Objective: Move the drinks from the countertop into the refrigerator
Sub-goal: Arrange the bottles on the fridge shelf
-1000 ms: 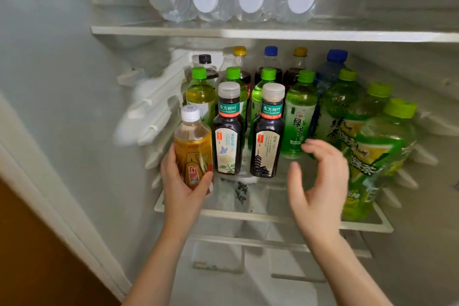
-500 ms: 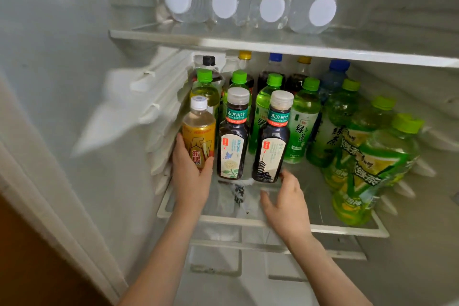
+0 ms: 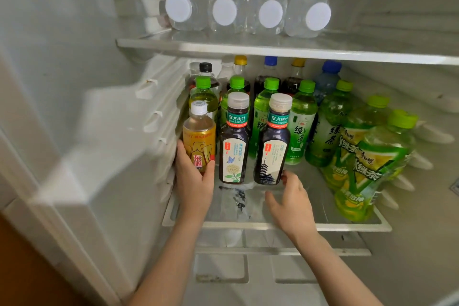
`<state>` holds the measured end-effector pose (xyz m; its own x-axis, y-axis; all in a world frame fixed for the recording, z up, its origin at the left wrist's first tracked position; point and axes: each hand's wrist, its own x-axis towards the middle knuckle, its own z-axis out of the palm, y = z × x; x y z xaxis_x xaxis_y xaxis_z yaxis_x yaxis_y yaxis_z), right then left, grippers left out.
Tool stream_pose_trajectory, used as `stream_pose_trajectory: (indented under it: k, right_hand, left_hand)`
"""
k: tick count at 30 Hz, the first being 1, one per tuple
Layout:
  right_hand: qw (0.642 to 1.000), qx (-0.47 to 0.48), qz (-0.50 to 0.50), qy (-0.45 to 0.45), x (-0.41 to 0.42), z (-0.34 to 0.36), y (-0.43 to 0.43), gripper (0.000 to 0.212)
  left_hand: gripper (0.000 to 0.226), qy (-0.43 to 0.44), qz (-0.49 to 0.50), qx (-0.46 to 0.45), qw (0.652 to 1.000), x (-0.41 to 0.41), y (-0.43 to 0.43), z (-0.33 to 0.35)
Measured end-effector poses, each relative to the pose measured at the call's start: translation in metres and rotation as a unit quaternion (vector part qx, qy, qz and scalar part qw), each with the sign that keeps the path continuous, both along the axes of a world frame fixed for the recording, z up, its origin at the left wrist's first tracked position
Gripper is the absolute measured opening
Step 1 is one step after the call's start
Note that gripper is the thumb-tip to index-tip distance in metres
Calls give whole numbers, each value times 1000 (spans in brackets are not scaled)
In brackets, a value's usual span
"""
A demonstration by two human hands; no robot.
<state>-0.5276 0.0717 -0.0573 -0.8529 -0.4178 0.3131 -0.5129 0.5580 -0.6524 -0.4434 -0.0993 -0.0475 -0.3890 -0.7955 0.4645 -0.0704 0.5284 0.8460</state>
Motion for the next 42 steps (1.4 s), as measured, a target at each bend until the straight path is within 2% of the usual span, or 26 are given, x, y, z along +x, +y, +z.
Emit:
stream_pose_trajectory:
  k: [10, 14, 16, 18, 22, 25, 28, 31, 35, 37, 42]
  right_hand:
    - [1000, -18, -6, -7, -11, 6, -5, 51]
    - [999, -45, -15, -3, -18, 10, -12, 67]
    - [998, -62, -21, -4, -22, 11, -15, 73]
    - [997, -77, -21, 4, -23, 10, -23, 76]
    - [995, -94, -27, -1, -30, 9, -30, 80]
    - [995, -97, -25, 5, -31, 6, -31, 81]
    - [995, -98, -15, 5, -33, 5, -30, 80]
    - [996, -91, -2, 4, -35, 4, -28, 78]
    - [996, -90, 6, 5, -35, 4, -27, 77]
    - [996, -88, 7, 7, -35, 4, -27, 76]
    - [997, -82, 8, 7, -35, 4, -27, 75]
  left_hand:
    - [83, 21, -12, 0, 1000, 3, 2, 6]
    - [73, 51, 4, -15, 999, 16, 18, 1]
    - [59, 55, 59, -57, 995, 24, 31, -6]
    - [48, 45, 55, -87, 994, 28, 37, -12]
    - [52, 7, -18, -152, 988, 14, 40, -3]
    - [50, 28, -2, -286, 958, 2, 35, 14]
    - [51, 24, 16, -352, 935, -11, 29, 44]
    - [59, -3, 18, -348, 938, -23, 25, 75]
    - [71, 2, -71, -227, 971, -34, 14, 109]
    - [65, -13, -117, -197, 973, -41, 7, 119]
    - [32, -28, -97, -279, 955, -44, 1, 124]
